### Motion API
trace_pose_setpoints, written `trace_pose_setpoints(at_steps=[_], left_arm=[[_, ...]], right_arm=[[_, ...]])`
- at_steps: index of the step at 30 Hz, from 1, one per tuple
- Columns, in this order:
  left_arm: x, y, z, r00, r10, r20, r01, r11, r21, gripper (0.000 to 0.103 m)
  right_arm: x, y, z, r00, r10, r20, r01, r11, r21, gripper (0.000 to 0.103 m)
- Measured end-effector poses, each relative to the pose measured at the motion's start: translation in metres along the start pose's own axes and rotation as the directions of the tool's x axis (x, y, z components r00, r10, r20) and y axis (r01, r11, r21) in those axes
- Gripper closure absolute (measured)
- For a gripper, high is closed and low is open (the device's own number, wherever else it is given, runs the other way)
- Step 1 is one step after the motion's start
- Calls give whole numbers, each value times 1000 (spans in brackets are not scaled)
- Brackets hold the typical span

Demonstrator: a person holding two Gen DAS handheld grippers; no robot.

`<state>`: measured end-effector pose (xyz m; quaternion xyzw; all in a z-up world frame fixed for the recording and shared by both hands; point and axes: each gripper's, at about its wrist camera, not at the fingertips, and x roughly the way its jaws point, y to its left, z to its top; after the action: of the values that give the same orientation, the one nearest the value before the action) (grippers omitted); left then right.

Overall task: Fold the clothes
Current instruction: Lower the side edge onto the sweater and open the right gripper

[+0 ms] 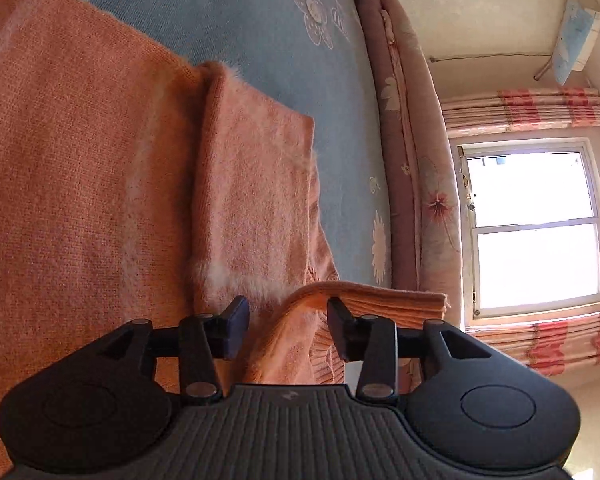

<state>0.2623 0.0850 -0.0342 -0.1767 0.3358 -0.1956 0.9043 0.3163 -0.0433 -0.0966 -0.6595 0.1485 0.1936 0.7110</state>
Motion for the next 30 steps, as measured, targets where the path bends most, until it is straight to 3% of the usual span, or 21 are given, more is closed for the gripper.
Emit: trace_pose_setpoints(at_steps=[5, 9, 13, 18, 24, 30], left_arm=[[0, 1, 0, 1000, 2, 2, -2, 1000, -6, 1], [2, -1, -1, 1000, 13, -7, -13, 1000, 4, 1], [5, -3, -3, 1000, 18, -17, -18, 1000, 15, 1], [9, -4, -6, 999, 34, -22, -34, 999, 27, 1], [18, -7, -11, 999, 34, -41, -33, 999, 37, 1], [40, -19, -27, 997, 15, -81, -8, 997, 76, 1]], right_arm=[[-11, -6, -1, 1000, 7, 19, -8, 999, 31, 50], [-18, -18, -13, 1000, 29, 11, -30, 989, 145, 50], [-23, -38, -42, 999, 48, -21, -39, 947, 320, 50], [-29, -44, -84, 994, 54, -96, -8, 905, 425, 51], [-47, -55, -167, 982, 74, -172, 68, 718, 693, 51], [-62, -48, -243, 975, 124, -186, 108, 471, 876, 51]])
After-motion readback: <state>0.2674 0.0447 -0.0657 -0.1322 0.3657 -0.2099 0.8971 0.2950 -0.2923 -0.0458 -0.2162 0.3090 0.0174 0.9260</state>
